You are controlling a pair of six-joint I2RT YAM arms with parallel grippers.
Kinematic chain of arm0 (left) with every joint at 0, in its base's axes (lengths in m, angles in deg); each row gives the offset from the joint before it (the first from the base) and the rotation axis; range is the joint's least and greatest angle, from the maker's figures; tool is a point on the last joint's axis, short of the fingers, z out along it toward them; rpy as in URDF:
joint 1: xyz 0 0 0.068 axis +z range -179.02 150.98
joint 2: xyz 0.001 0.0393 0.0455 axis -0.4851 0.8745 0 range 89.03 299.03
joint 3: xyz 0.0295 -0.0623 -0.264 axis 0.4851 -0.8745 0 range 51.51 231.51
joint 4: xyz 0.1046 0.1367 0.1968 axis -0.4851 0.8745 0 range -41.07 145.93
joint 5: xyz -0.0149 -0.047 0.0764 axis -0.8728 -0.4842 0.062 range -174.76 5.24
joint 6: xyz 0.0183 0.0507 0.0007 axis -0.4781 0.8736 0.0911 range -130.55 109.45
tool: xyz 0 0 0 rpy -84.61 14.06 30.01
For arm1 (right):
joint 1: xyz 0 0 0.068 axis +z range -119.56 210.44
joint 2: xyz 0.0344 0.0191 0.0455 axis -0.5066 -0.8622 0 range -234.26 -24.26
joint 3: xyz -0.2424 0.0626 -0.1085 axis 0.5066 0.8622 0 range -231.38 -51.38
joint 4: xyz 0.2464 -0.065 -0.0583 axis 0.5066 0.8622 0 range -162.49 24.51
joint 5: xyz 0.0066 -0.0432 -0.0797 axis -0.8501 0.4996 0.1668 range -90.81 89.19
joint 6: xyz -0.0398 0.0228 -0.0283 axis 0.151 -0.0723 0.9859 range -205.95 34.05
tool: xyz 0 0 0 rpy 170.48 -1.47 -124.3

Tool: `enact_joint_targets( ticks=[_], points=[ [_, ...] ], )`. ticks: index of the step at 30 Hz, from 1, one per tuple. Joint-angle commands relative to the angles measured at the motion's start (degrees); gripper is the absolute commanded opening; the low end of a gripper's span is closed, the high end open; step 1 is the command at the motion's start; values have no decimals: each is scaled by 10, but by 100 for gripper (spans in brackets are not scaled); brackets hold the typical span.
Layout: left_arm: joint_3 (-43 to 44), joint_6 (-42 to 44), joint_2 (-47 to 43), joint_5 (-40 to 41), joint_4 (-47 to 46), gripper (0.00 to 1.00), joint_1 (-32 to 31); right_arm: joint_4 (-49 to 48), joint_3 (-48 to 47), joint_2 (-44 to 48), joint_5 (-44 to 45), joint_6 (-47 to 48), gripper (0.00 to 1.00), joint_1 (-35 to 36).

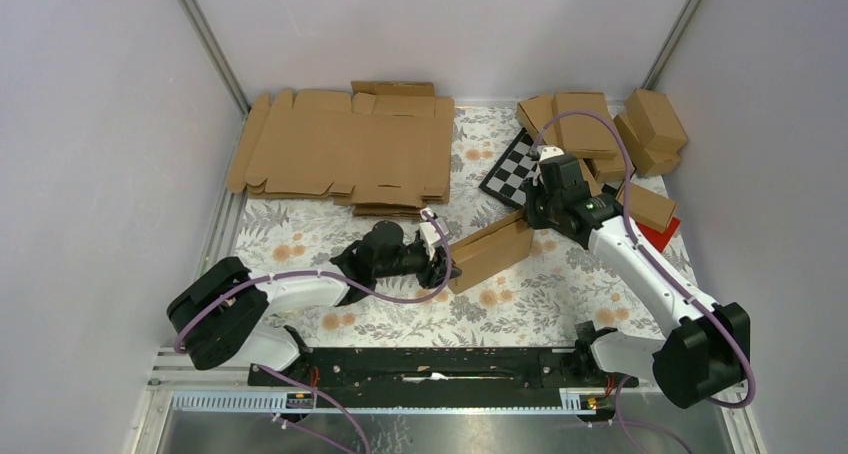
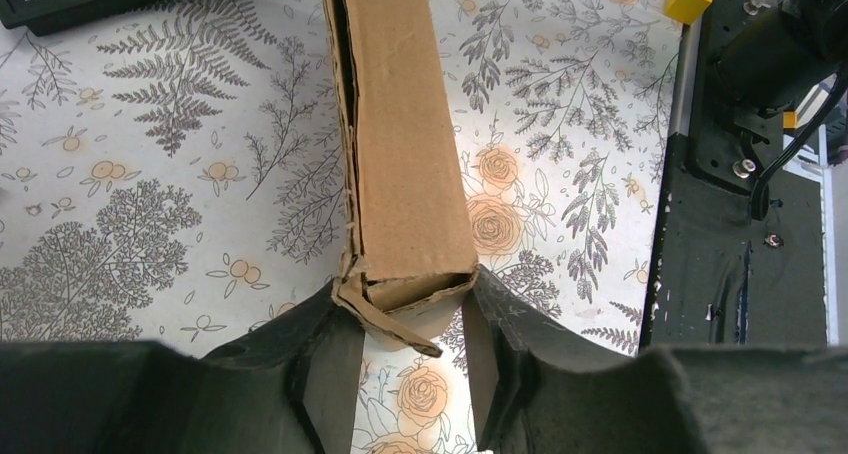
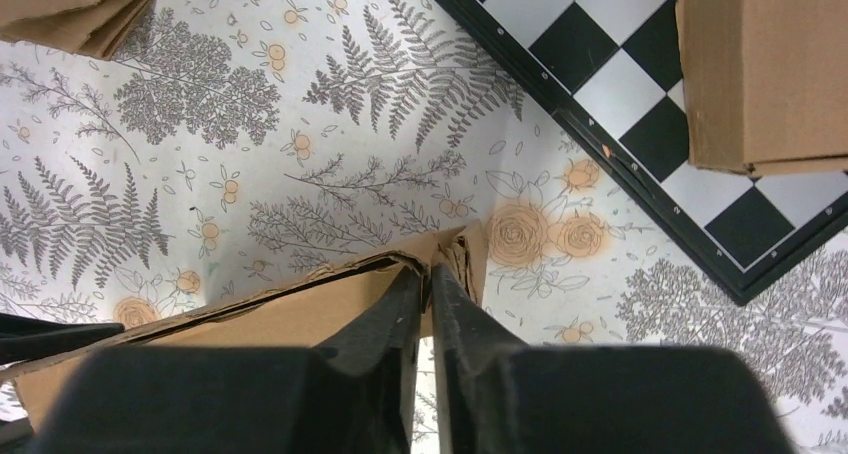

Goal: Fold the paper box

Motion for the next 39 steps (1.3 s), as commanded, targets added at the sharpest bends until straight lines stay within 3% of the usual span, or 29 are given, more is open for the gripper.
enact_joint_targets(
  ticks=[1, 9, 15, 20, 28, 33, 39],
  points=[
    [19, 1, 5, 23, 11, 41, -1, 37, -34, -5, 32, 4, 10, 6],
    [17, -18, 12, 51, 0, 70, 5, 55, -27, 10, 19, -7, 8, 8],
    [-6, -46, 31, 21, -71, 79, 13, 66, -14, 19, 21, -31, 8, 12],
    [-29, -75, 45, -18, -167, 80, 26, 65, -3, 39, 38, -55, 8, 14],
    [-35, -102, 52, -70, -199, 31, 78, 93, -13, 56, 62, -46, 11, 16],
    [-27, -105, 64, -132, -198, 26, 91, 116, -13, 40, 87, -29, 14, 25],
    [-37, -88, 45, -113, -186, 25, 90, 111, -5, 45, 93, -30, 15, 30]
  ],
)
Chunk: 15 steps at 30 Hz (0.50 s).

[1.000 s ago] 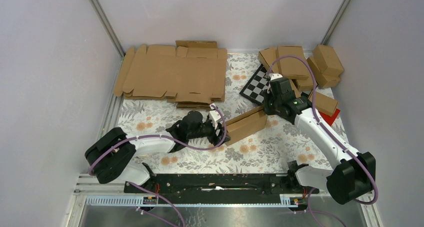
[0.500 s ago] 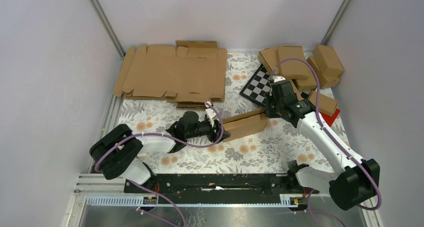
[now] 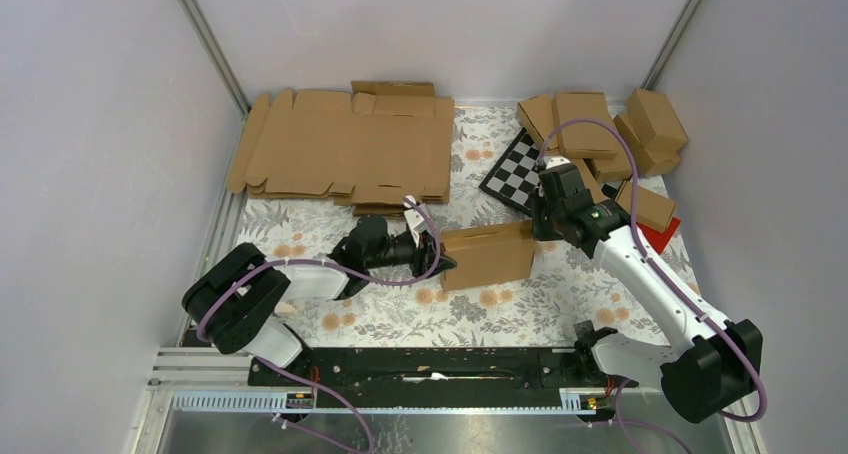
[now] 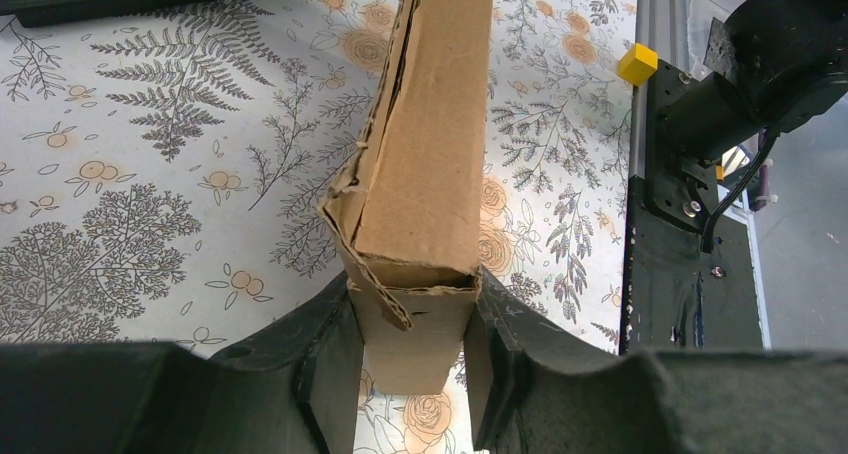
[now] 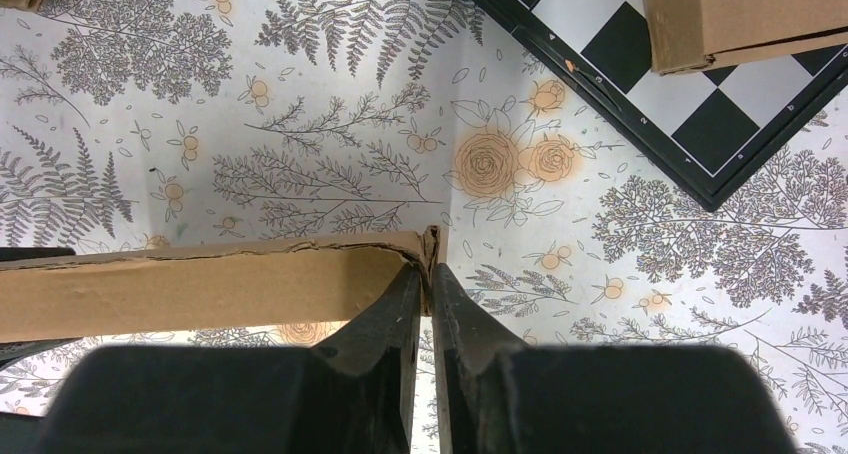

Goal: Fold the paper box

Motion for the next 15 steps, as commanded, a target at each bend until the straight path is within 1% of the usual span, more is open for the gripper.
enact_joint_targets(
  ticks=[1, 5, 10, 15],
  points=[
    [-7, 5, -20, 1, -34, 25, 7, 16, -2, 4, 31, 8, 15, 6],
    [-12, 10, -26, 8, -34, 25, 7, 2, 16, 11, 22, -5, 15, 7],
    [-16, 13, -34, 9, -32, 24, 8, -30, 52, 33, 9, -44, 15, 8],
    [-17, 16, -37, 11, -28, 22, 6, -58, 78, 50, -21, -73, 14, 8]
  ],
)
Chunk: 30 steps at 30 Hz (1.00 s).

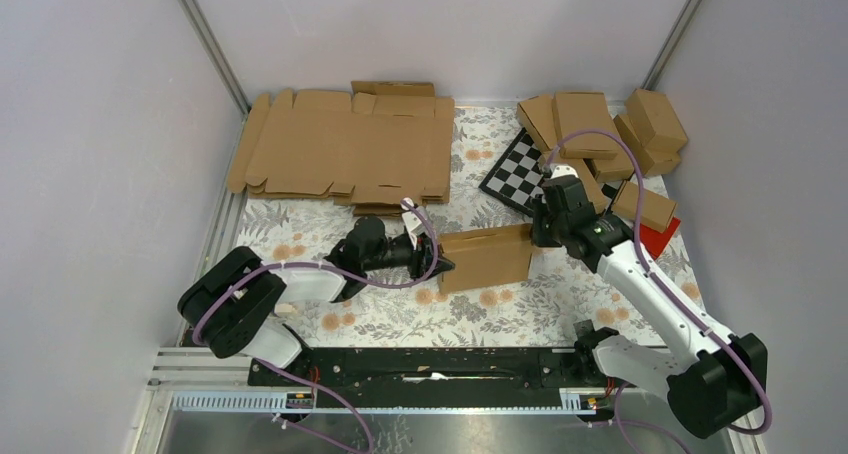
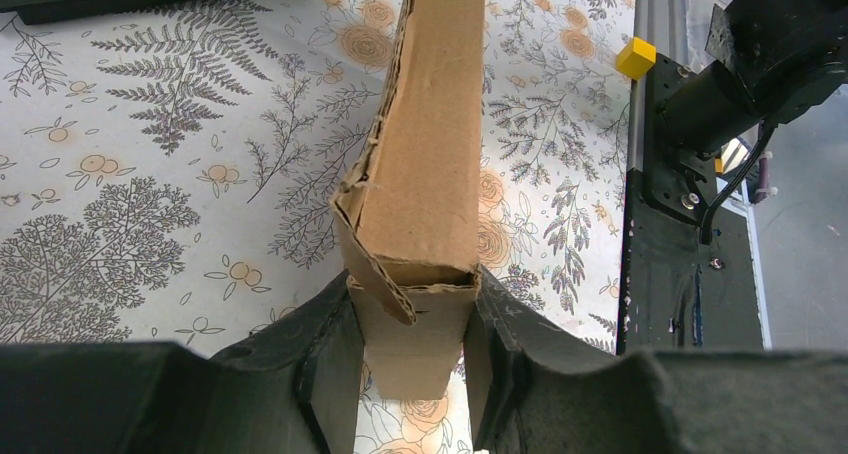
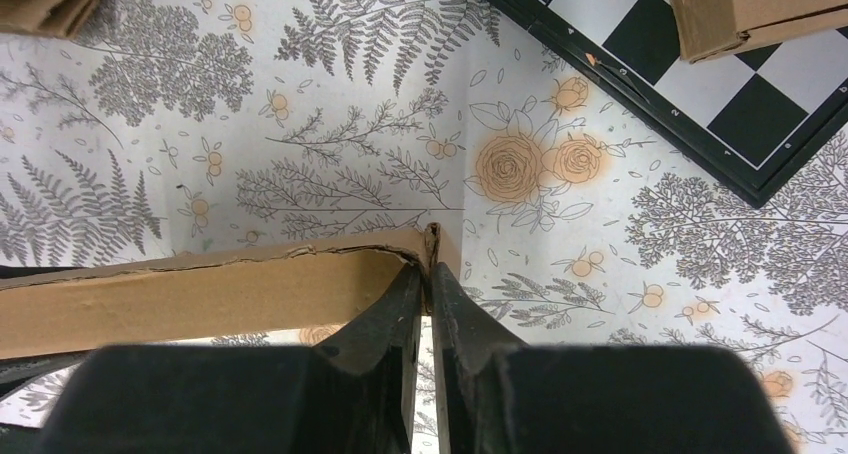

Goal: Fold the paper box

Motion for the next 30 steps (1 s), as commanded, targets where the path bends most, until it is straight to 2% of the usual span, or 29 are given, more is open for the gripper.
enact_joint_targets(
  ticks=[1, 4, 7, 11, 15, 22, 25, 30],
  points=[
    [-5, 15, -24, 13, -27, 21, 4, -11, 23, 13, -18, -36, 14, 3],
    [-9, 24, -36, 34, -21, 19, 0, -11, 35, 17, -14, -34, 14, 3],
    [-19, 38, -52, 62, -19, 16, -11, -30, 66, 39, -20, -39, 20, 3],
    [-15, 98, -70, 112, 20, 15, -52, -41, 74, 79, -20, -46, 35, 3],
    [9, 137, -58, 141, 66, 15, -86, -2, 22, 89, -3, -37, 53, 3],
    [2, 142, -70, 160, 66, 15, -92, 39, -25, 103, -13, -30, 67, 3],
    [3, 143, -71, 159, 66, 15, -92, 41, -35, 96, -13, -16, 65, 3],
    [3, 145, -73, 160, 70, 15, -93, 52, -45, 67, 1, 15, 44, 3]
  ],
)
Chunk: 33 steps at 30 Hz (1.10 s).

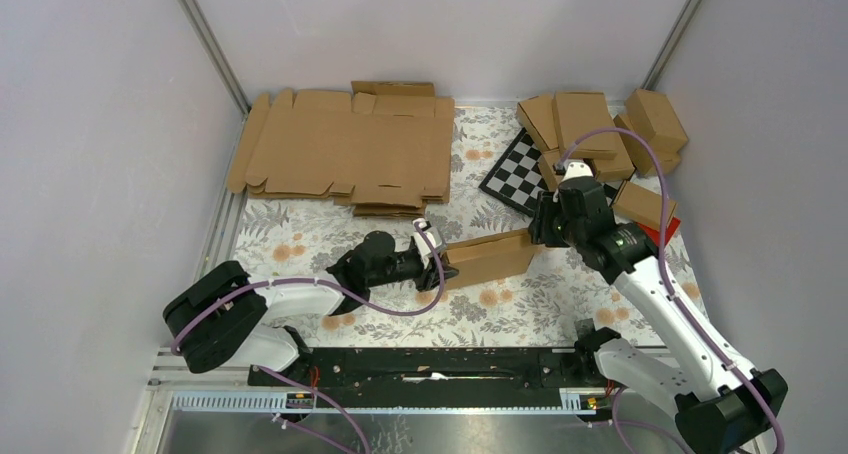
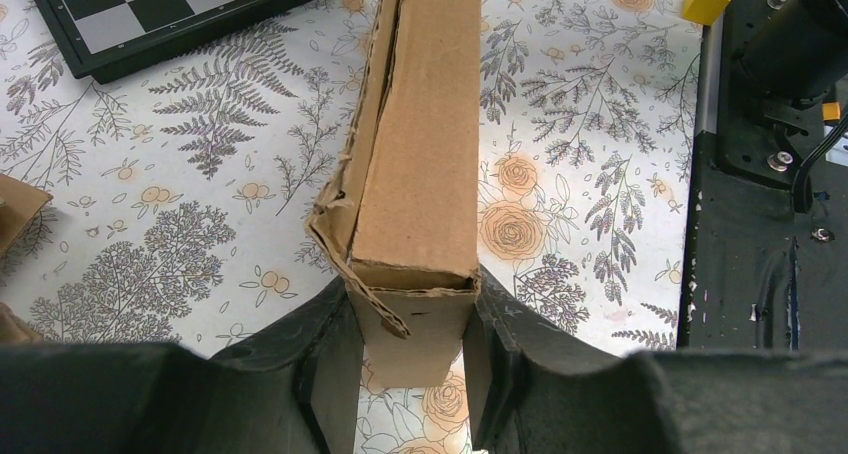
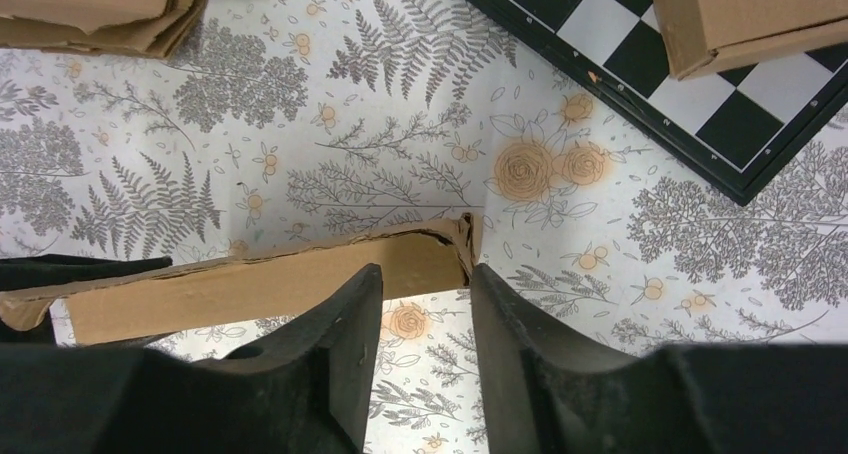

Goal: Fold the paper box

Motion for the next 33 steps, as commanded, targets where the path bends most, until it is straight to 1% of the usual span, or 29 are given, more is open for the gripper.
enact_joint_targets(
  ticks=[1, 3, 8, 10, 13, 14, 16, 17, 21, 28, 33],
  points=[
    [12, 17, -14, 21, 6, 15, -1, 17, -23, -21, 15, 35, 41, 3],
    [13, 17, -15, 21, 7, 15, -1, 15, -23, -30, 16, 46, 39, 3],
    [12, 17, -16, 21, 9, 15, -2, 18, -24, -56, 12, 58, 38, 3],
    [13, 16, -16, 21, 9, 15, -2, 17, -24, -62, 15, 57, 32, 3],
    [13, 17, -16, 19, 9, 15, -2, 17, -23, -64, 25, 58, 27, 3],
    [13, 17, -16, 19, 9, 15, -3, 17, -24, -65, 26, 58, 23, 3],
    [14, 17, -15, 20, 10, 15, -3, 16, -25, -67, 25, 59, 11, 3],
    [14, 17, -14, 20, 10, 15, -3, 16, -25, -67, 24, 58, 8, 3],
    [16, 17, -13, 22, 13, 15, -3, 17, -20, -66, 23, 58, 1, 3],
    [21, 17, -4, 28, 18, 15, -4, 32, -12, -68, 36, 50, 0, 3],
    [21, 5, -6, 55, 19, 15, -2, 28, -8, -89, 24, 55, 0, 3]
  ],
)
